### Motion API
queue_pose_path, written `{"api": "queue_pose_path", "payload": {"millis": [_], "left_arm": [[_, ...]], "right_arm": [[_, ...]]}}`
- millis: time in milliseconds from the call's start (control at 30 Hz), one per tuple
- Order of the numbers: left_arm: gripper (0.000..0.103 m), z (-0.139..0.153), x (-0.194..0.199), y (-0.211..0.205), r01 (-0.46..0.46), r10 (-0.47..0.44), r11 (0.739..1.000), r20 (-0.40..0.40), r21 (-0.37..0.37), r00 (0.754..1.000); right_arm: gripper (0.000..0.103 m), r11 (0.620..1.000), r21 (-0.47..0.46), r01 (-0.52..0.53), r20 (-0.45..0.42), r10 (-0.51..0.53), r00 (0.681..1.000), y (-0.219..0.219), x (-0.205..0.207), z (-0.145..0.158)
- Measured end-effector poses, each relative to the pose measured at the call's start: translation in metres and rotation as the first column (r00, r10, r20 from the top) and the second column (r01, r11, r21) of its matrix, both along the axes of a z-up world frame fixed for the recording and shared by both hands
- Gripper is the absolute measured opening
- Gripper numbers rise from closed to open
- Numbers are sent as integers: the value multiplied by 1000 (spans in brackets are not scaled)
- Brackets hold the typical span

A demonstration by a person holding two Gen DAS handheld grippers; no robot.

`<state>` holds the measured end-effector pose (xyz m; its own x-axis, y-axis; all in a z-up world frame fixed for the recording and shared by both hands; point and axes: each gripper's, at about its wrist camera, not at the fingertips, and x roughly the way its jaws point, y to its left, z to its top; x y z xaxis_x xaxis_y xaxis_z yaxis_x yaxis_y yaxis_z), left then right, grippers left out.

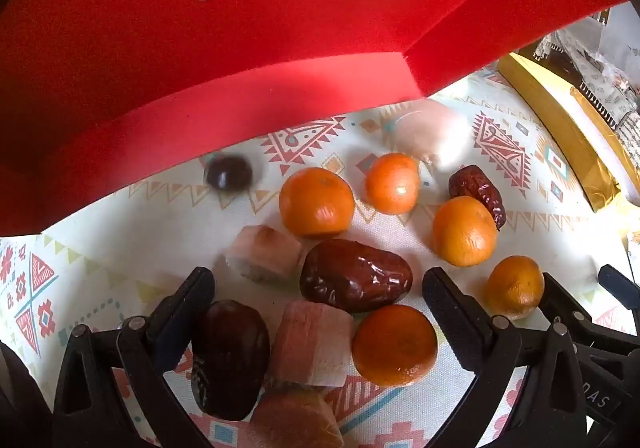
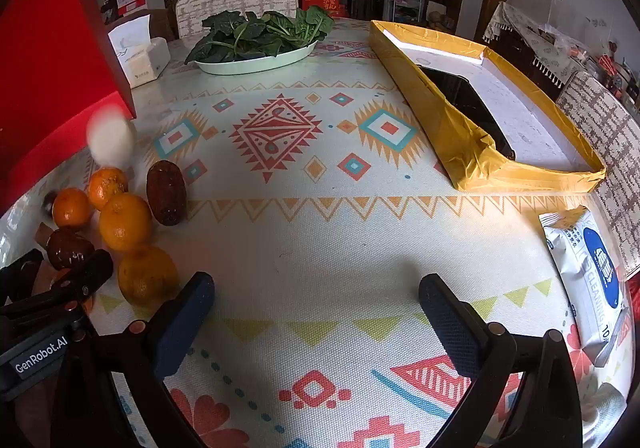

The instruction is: Organize fruits

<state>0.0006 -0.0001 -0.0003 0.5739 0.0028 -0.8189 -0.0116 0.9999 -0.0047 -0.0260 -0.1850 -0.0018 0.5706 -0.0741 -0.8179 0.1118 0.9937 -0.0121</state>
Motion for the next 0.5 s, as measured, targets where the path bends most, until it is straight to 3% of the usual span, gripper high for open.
{"api": "queue_pose_path", "payload": {"millis": [500], "left_arm": [[103, 1, -1, 0, 0, 0, 1000, 12, -3, 1000]], "right_arm": [[103, 1000, 0, 0, 0, 0, 1000, 0, 0, 0]]}}
